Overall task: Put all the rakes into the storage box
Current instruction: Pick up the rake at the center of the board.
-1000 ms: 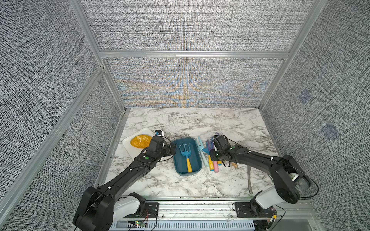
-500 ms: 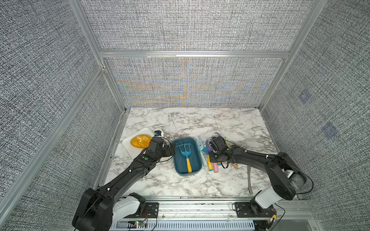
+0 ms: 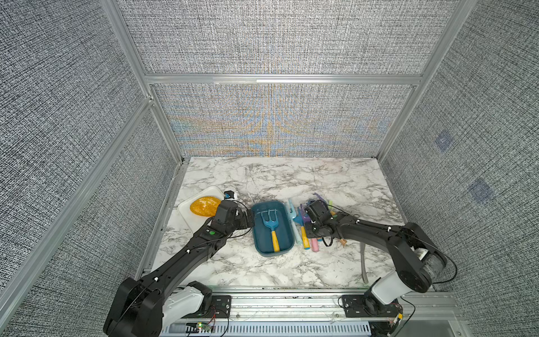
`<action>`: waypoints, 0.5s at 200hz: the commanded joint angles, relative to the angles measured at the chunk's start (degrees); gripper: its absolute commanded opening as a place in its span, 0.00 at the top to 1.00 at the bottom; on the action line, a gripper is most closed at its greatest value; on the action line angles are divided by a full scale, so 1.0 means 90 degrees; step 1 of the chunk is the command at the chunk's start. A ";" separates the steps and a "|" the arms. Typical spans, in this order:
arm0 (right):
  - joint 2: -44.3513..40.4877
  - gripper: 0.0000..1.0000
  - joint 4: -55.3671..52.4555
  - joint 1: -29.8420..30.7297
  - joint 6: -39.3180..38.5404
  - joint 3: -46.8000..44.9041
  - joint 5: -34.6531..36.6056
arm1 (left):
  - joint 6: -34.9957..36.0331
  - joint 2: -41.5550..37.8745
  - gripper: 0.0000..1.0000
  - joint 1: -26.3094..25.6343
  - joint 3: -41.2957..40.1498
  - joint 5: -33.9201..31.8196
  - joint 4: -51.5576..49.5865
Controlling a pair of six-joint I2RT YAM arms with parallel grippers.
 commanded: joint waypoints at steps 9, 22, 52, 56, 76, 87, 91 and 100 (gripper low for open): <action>-0.0612 0.97 -0.0096 0.0093 -0.0073 0.0102 0.0207 | 0.0018 -0.0144 0.02 -0.0008 -0.0065 -0.0212 0.0036; -0.0938 0.99 -0.0063 0.0139 -0.0091 0.0101 0.0109 | 0.0011 -0.0235 0.02 -0.0004 -0.0117 -0.0292 0.0056; -0.1481 1.00 0.0293 0.0164 -0.0103 -0.0025 -0.0740 | -0.0019 -0.0461 0.01 -0.0004 -0.0198 -0.0446 0.0038; -0.1524 1.00 0.0366 0.0160 -0.0102 -0.0043 -0.0882 | -0.0010 -0.0491 0.01 -0.0001 -0.0189 -0.0454 0.0024; -0.1619 1.00 0.0700 0.0169 -0.0179 -0.0058 -0.1790 | -0.0064 -0.0619 0.01 -0.0003 -0.0228 -0.0688 -0.0088; -0.1572 1.00 0.0765 0.0187 -0.0170 -0.0001 -0.2157 | -0.0023 -0.0691 0.01 -0.0006 -0.0213 -0.0681 -0.0144; -0.1544 1.00 0.0785 0.0192 -0.0170 0.0023 -0.2295 | -0.0033 -0.0717 0.01 -0.0001 -0.0224 -0.0696 -0.0144; -0.1484 1.00 0.0830 0.0235 -0.0156 0.0066 -0.2509 | -0.0048 -0.0776 0.01 -0.0008 -0.0251 -0.0745 -0.0144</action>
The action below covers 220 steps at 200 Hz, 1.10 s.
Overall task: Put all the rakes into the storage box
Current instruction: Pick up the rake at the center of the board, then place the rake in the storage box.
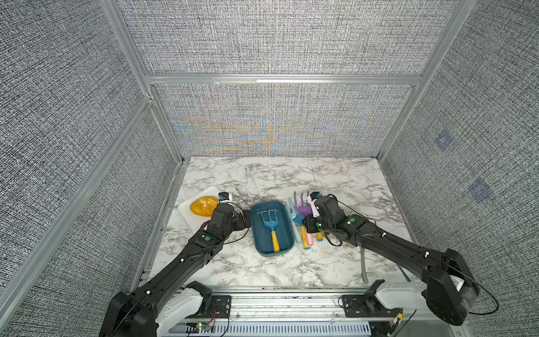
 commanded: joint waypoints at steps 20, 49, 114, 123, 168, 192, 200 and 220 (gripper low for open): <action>0.0238 1.00 0.0421 0.0233 -0.0053 0.0264 -0.1372 | -0.0002 -0.0247 0.01 -0.0006 -0.0048 -0.0305 -0.0064; 0.0631 1.00 0.0472 0.0406 0.0091 0.0500 -0.1517 | 0.0023 -0.0391 0.01 -0.0001 -0.0084 -0.0410 -0.0072; 0.1758 1.00 0.0510 0.0688 0.0275 0.1121 -0.1049 | 0.0038 -0.0409 0.01 -0.0001 -0.0149 -0.0454 -0.0005; 0.1877 1.00 0.0407 0.0723 0.0243 0.1257 -0.0925 | 0.0037 -0.0360 0.01 -0.0005 -0.0121 -0.0487 -0.0020; 0.2352 1.00 0.0077 0.0770 0.0159 0.1647 -0.0493 | 0.0076 -0.0500 0.01 -0.0003 -0.0090 -0.0498 -0.0148; 0.2583 1.00 0.0031 0.0831 0.0180 0.1645 -0.0311 | 0.0096 -0.0631 0.01 -0.0004 -0.0114 -0.0506 -0.0159; 0.2662 1.00 0.0038 0.0863 0.0201 0.1627 -0.0237 | 0.0096 -0.0651 0.01 -0.0002 -0.0123 -0.0507 -0.0174; 0.2847 1.00 0.0055 0.0948 0.0246 0.1607 -0.0104 | 0.0079 -0.0681 0.01 -0.0002 -0.0123 -0.0497 -0.0184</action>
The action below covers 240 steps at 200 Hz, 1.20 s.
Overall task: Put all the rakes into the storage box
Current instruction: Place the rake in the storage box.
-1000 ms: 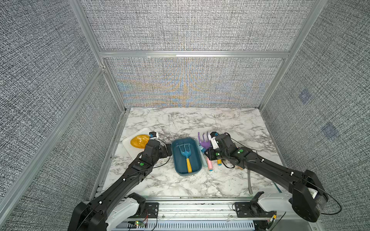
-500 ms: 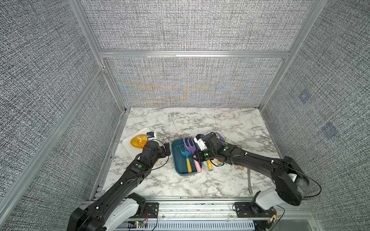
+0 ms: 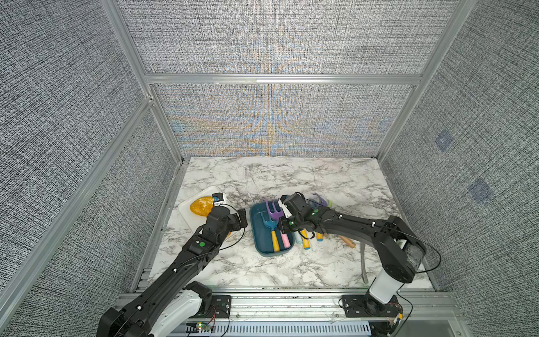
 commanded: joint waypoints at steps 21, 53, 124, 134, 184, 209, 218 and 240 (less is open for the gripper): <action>0.0369 1.00 0.0026 0.0153 0.0073 0.0014 0.0323 | 0.0050 -0.0054 0.01 -0.0002 -0.0021 -0.0038 -0.0008; 0.0631 0.79 -0.0176 0.0290 0.0150 0.0174 0.0807 | 0.0042 -0.0023 0.01 -0.0002 -0.0012 0.0037 0.0006; -0.0003 0.50 -0.0237 0.0322 -0.0019 0.0315 0.0717 | 0.0139 0.0019 0.01 -0.0002 -0.0009 0.0103 0.0076; -0.0169 0.50 -0.0251 0.0322 -0.0035 0.0269 0.0796 | 0.0158 0.0041 0.01 -0.0001 -0.0041 0.0190 0.0157; -0.1137 0.47 -0.0319 0.0169 -0.0150 -0.0435 0.1400 | 0.0145 0.0427 0.01 -0.0025 0.0046 0.0677 0.0317; -0.1452 0.47 -0.0231 0.0041 -0.0121 -0.0911 0.1325 | 0.0120 0.0647 0.01 -0.0050 0.0076 0.0702 0.0386; -0.1505 0.47 -0.0169 0.0038 -0.0102 -0.1078 0.1242 | 0.0114 0.0761 0.01 -0.0053 0.0095 0.0749 0.0419; -0.1501 0.47 0.0132 0.0043 -0.0072 -0.1400 0.0840 | 0.0046 0.1164 0.01 -0.0062 0.0195 0.1017 0.0512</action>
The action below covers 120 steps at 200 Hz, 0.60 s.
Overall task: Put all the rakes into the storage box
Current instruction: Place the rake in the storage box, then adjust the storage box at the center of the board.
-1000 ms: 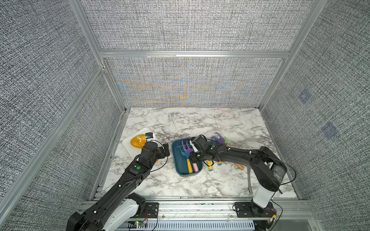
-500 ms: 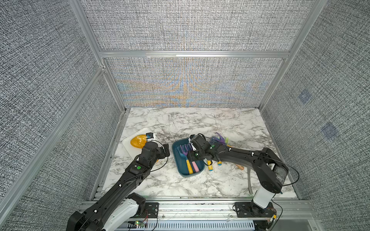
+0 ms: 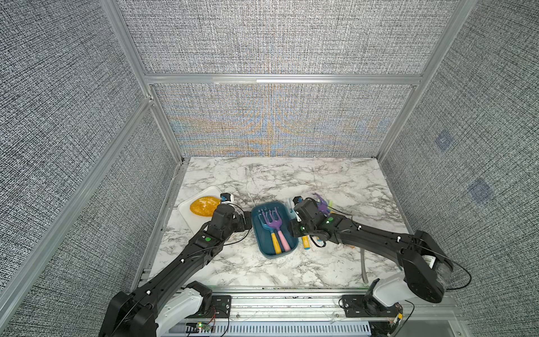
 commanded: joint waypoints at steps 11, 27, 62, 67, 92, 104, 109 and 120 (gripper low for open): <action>-0.0016 0.47 0.0489 0.0031 0.0018 -0.0353 -0.0581 | -0.0112 0.0557 0.01 -0.0006 0.0193 0.0493 0.0300; 0.0065 0.47 0.0752 0.0143 0.0050 -0.0417 -0.0866 | -0.0180 0.0882 0.01 -0.0006 0.0276 0.0730 0.0382; 0.0495 0.47 0.1359 0.0395 0.0312 -0.0273 -0.1344 | -0.0265 0.1318 0.01 -0.0014 0.0420 0.0948 0.0434; 0.0553 0.47 0.1429 0.0435 0.0359 -0.0225 -0.1356 | -0.0265 0.1339 0.01 -0.0006 0.0434 0.0950 0.0422; 0.0794 0.47 0.1590 0.0512 0.0544 0.0025 -0.1283 | -0.0209 0.1263 0.01 -0.0008 0.0471 0.0774 0.0267; 0.0806 0.47 0.1448 0.0493 0.0533 0.0133 -0.1071 | -0.0147 0.1183 0.01 -0.0006 0.0504 0.0603 0.0115; 0.0778 0.47 0.1323 0.0467 0.0529 0.0198 -0.0970 | -0.0130 0.1142 0.01 -0.0007 0.0499 0.0545 0.0096; 0.0649 0.47 0.1037 0.0421 0.0489 0.0309 -0.0725 | -0.0109 0.1055 0.01 -0.0015 0.0467 0.0369 0.0068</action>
